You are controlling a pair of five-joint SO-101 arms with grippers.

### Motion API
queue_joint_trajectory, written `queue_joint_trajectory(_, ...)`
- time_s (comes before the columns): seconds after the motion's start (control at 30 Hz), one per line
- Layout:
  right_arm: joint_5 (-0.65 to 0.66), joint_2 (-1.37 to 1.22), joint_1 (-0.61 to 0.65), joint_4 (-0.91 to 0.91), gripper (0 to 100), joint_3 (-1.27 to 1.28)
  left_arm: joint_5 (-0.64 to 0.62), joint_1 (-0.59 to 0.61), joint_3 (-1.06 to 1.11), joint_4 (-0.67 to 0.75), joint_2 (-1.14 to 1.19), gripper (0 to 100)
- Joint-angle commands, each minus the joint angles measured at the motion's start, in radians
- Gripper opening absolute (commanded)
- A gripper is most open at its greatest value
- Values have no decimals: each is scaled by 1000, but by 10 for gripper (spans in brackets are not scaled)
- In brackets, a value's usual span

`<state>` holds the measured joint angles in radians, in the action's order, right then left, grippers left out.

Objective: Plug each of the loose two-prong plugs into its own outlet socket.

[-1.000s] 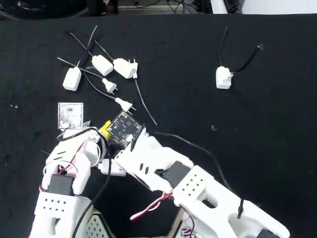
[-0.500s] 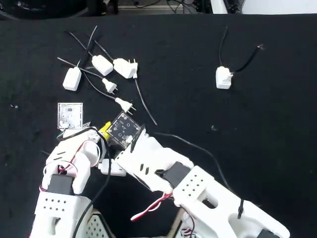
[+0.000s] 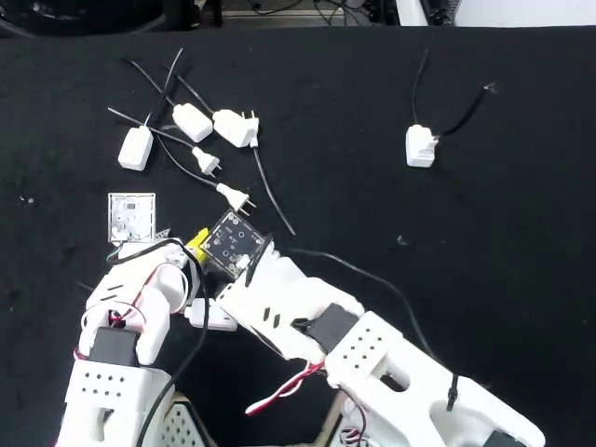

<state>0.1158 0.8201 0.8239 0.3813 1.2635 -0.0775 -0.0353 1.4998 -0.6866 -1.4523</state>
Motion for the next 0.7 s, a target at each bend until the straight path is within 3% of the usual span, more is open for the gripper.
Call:
queue_joint_trajectory(0.0,8,31,-28,-15,11,-27,15,-36,13,-5,15,204)
queue_joint_trajectory(0.37,8,33,-31,-17,11,-27,43,-58,13,-3,15,202)
queue_joint_trajectory(0.67,8,25,-34,-18,11,-22,-31,102,-84,-34,5,204)
